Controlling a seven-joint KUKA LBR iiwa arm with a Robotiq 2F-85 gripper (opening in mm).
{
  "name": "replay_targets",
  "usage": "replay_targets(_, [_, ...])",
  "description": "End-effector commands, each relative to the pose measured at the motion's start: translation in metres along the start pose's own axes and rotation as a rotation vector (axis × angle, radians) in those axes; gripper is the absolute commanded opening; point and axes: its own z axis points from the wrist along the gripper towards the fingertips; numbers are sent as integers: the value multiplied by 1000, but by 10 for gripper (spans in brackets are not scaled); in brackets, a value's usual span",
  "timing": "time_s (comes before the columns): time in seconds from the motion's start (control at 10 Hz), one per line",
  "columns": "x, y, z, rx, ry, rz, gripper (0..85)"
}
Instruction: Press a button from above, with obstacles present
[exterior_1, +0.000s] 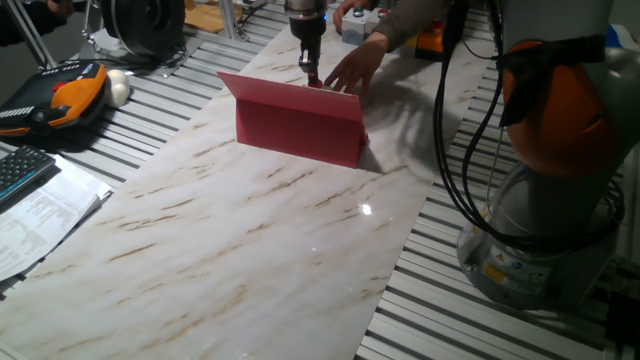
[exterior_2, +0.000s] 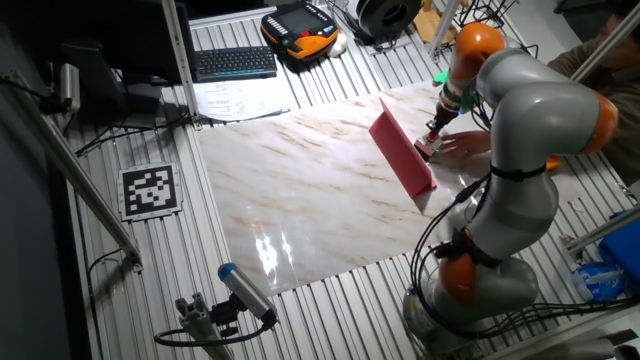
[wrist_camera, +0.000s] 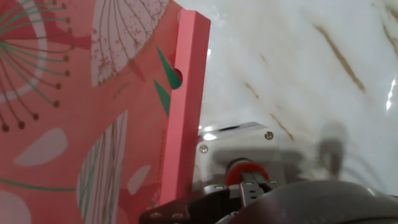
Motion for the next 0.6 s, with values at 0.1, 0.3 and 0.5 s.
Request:
replay_targets(0.1, [0, 2, 5, -6, -2, -2, 0])
replay_targets(0.3, [-3, 5, -26, -17, 43, 15, 0])
replay_targets(0.5, [-8, 15, -60, -1, 62, 27, 0])
